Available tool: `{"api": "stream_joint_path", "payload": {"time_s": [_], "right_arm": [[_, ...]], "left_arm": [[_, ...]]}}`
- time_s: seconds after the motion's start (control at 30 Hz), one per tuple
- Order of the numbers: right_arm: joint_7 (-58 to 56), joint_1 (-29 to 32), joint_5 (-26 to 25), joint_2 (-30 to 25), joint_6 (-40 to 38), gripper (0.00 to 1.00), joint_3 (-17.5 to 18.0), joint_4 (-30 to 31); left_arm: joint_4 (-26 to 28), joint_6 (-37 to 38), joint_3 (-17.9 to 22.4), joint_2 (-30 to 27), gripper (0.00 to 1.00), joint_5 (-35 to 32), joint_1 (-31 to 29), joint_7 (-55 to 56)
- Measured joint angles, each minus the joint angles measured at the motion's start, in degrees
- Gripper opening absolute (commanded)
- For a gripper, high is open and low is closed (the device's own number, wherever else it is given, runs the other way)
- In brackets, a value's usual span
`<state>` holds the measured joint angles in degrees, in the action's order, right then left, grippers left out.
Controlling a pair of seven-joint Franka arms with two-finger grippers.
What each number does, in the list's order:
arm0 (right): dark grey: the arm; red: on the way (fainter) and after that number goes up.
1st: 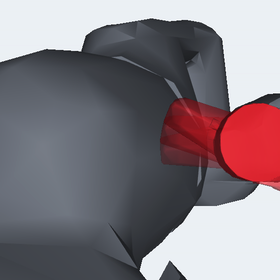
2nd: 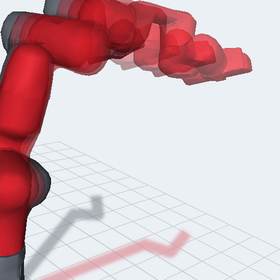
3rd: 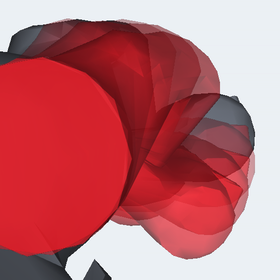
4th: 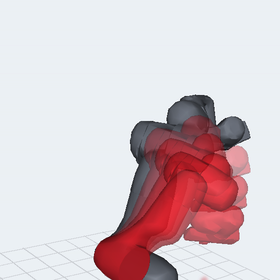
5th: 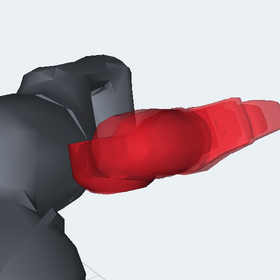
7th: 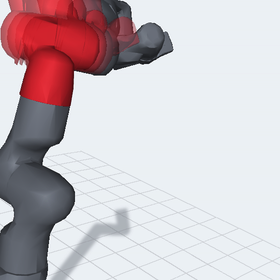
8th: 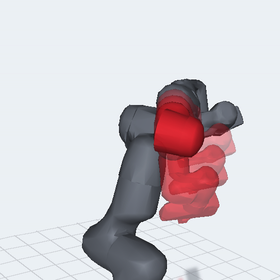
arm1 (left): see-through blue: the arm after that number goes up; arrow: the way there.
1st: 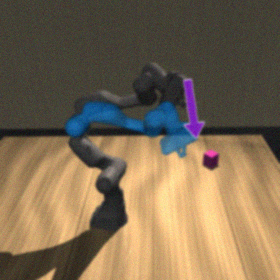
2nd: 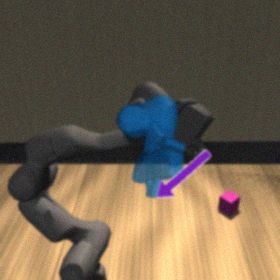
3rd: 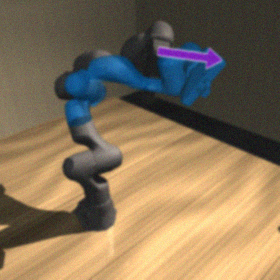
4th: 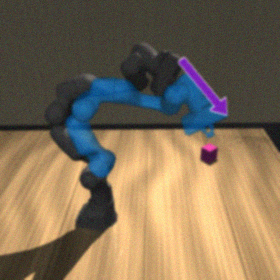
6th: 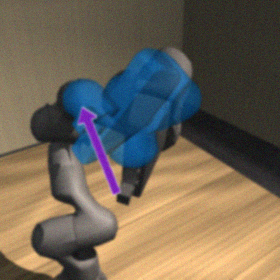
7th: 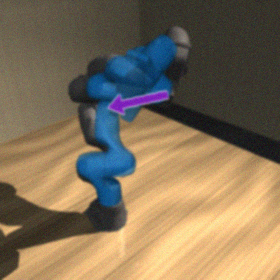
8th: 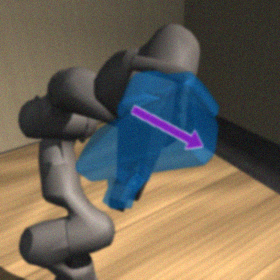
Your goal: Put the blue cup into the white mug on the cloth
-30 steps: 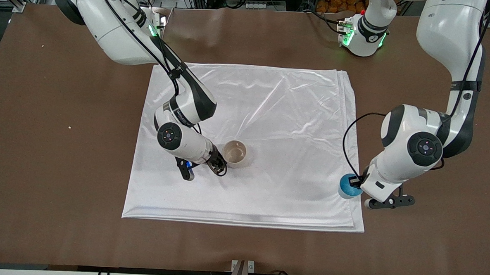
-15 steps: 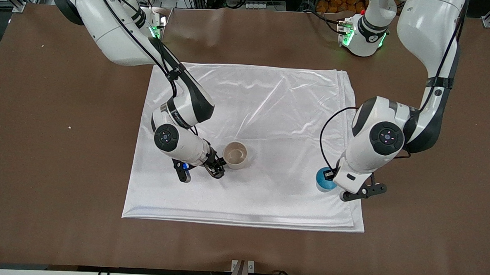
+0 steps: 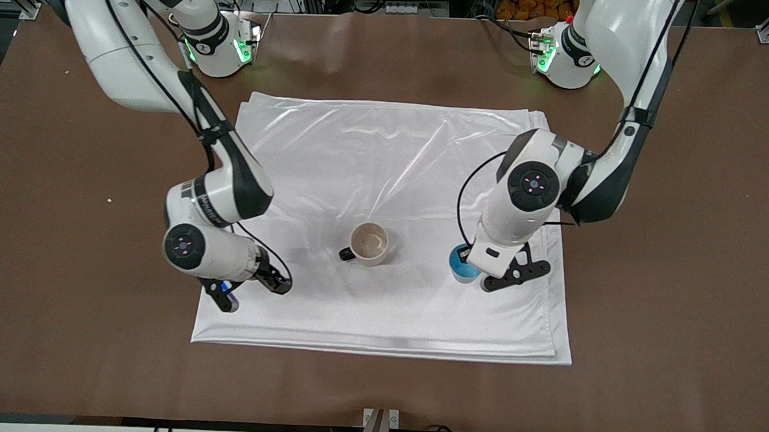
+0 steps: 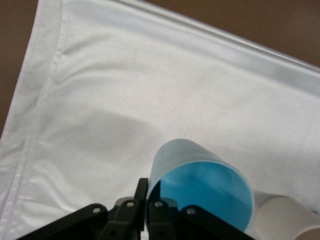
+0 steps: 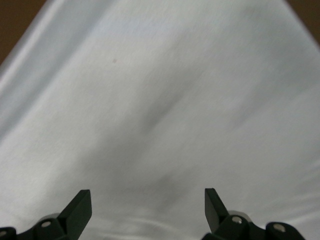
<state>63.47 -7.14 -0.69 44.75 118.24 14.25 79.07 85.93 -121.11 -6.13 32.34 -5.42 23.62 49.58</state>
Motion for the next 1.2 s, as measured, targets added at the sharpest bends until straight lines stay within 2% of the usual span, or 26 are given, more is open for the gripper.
{"api": "stream_joint_path", "payload": {"time_s": [0.3, 0.43, 0.63, 0.97, 1.2], "right_arm": [[-23.4, 10.2, -0.5, -2.5, -7.9, 1.00, 0.0, -0.2], [-29.9, 12.3, -3.7, -3.9, -8.9, 1.00, -0.1, 0.4], [-31.2, 11.8, -8.4, -9.8, -9.3, 1.00, 0.4, 5.5], [-33.7, 11.2, -8.8, -23.6, -10.0, 1.00, 0.5, 18.2], [-35.8, 11.2, -9.0, -30.1, -10.3, 1.00, 0.4, 23.0]], "left_arm": [[-2.2, -0.4, 0.0, 0.0, 0.00, 0.0, 5.1, 5.3], [-2.3, -1.5, -0.1, 0.0, 0.00, 0.0, 7.3, 6.7], [-2.3, -4.2, 0.0, 0.4, 0.00, 0.0, 9.4, 9.4], [-2.1, -12.4, 0.0, 3.7, 0.00, 0.0, 12.5, 10.5], [-2.0, -15.7, 0.0, 6.2, 0.00, 0.0, 14.3, 12.3]]}}
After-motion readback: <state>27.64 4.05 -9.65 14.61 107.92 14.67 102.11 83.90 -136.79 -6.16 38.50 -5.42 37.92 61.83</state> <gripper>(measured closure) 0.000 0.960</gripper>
